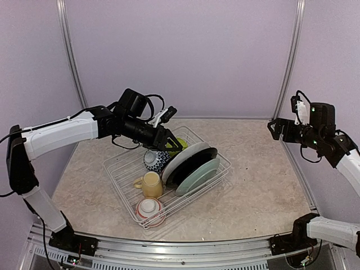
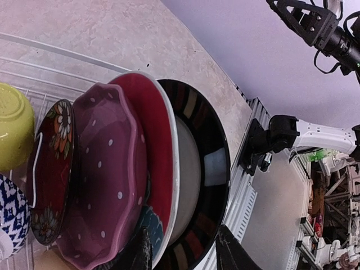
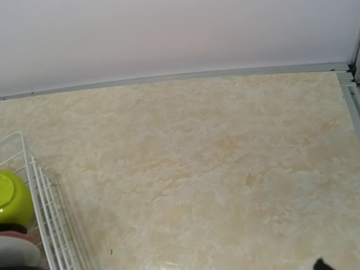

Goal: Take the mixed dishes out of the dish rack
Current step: Grab the plate from the dish rack.

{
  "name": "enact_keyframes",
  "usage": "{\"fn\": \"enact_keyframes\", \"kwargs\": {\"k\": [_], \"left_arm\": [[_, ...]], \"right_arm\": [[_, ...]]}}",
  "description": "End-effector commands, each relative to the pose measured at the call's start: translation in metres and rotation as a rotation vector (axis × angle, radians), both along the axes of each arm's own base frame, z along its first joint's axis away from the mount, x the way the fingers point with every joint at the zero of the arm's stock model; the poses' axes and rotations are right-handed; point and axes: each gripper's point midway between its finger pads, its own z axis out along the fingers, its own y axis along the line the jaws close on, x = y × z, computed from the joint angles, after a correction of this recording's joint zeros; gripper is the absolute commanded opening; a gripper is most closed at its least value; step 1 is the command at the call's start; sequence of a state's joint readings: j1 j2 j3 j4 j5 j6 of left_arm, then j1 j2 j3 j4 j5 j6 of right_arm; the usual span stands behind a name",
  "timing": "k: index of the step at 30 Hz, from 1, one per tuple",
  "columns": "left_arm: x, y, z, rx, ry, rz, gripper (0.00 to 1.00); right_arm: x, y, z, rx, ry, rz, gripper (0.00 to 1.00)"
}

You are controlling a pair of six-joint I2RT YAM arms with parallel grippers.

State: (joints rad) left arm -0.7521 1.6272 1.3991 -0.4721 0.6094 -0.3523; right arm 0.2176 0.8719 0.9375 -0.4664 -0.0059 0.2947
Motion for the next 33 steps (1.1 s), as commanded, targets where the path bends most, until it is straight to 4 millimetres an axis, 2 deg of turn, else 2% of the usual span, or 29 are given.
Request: {"fn": "enact_keyframes", "kwargs": {"k": [1,8,18,22,29,33], "left_arm": [[0.006,-0.012,-0.001,0.040,-0.062,-0.043,0.33],[0.008,-0.025,-0.009,0.067,-0.059,-0.073,0.23],[0.009,-0.038,-0.035,0.163,-0.081,-0.077,0.12],[0.016,-0.036,-0.043,0.213,-0.098,-0.066,0.13],[0.017,-0.039,-0.052,0.250,-0.075,-0.083,0.22],[0.018,-0.038,-0.052,0.260,-0.087,-0.079,0.20]], "right_arm": [[-0.001,-0.001,-0.002,0.011,0.001,0.006,1.00],[-0.001,-0.002,-0.006,0.009,0.006,0.002,1.00],[0.001,-0.001,-0.014,0.008,0.022,0.002,1.00],[-0.001,-0.002,-0.015,0.010,0.021,-0.004,1.00],[-0.003,-0.002,-0.015,0.027,0.013,-0.002,1.00],[-0.004,-0.001,-0.013,0.034,0.007,0.000,1.00]]}}
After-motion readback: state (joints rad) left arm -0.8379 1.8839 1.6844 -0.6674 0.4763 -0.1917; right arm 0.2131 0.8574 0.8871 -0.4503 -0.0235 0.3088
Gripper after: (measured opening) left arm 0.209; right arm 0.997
